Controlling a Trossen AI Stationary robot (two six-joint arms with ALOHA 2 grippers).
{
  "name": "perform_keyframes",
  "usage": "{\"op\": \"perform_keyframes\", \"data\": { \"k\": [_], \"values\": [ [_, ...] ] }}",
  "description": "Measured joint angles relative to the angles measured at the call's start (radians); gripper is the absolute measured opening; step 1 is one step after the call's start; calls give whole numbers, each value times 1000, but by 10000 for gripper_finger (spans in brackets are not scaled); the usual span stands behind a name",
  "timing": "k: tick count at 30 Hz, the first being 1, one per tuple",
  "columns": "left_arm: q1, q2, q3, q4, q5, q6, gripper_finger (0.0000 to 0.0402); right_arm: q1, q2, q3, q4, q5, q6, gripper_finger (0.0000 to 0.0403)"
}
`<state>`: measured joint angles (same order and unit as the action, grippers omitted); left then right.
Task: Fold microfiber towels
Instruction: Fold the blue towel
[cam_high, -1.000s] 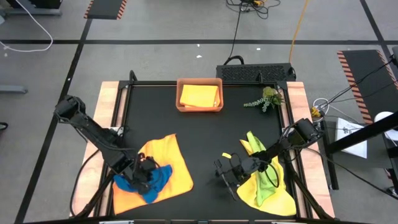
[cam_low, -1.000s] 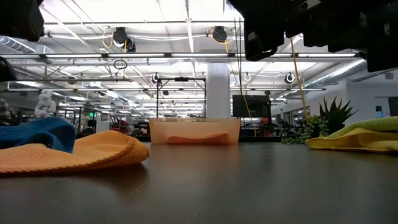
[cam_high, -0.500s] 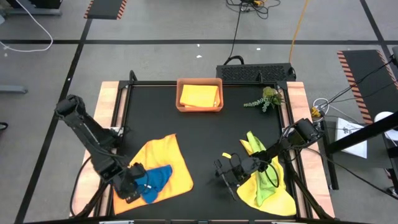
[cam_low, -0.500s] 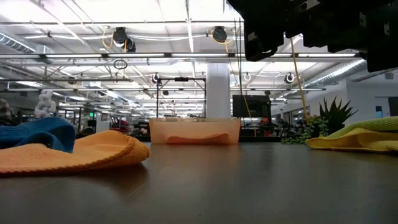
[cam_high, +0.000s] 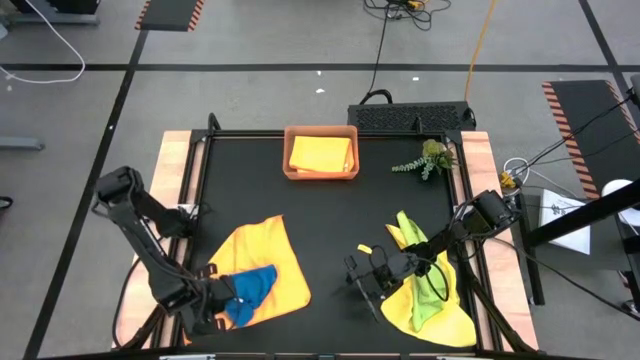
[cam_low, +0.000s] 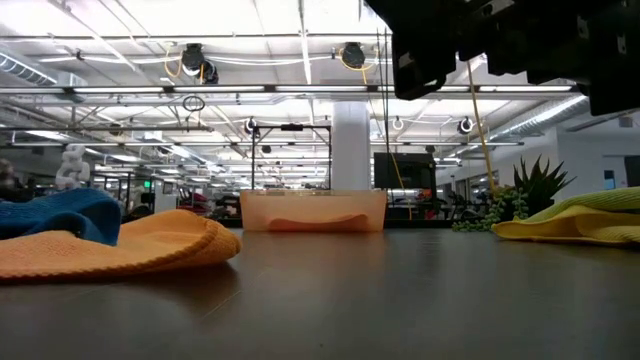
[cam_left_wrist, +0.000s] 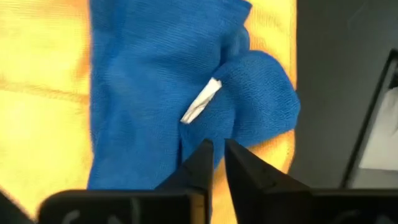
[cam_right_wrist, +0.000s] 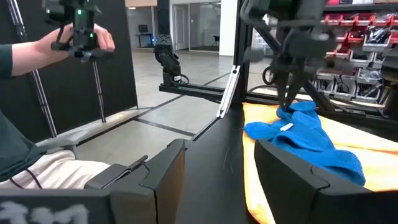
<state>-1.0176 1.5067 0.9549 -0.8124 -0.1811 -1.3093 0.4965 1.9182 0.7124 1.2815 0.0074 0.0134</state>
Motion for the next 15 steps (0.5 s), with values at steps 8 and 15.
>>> {"op": "perform_keyframes", "data": {
  "k": [8, 15],
  "values": [
    [0, 76, -2, 7, 59, -11, 152, -12, 0, 0, 0, 4, 1, 185],
    [0, 85, -2, -6, 108, -62, 192, -11, 0, 0, 0, 3, 1, 185]
  ]
}}
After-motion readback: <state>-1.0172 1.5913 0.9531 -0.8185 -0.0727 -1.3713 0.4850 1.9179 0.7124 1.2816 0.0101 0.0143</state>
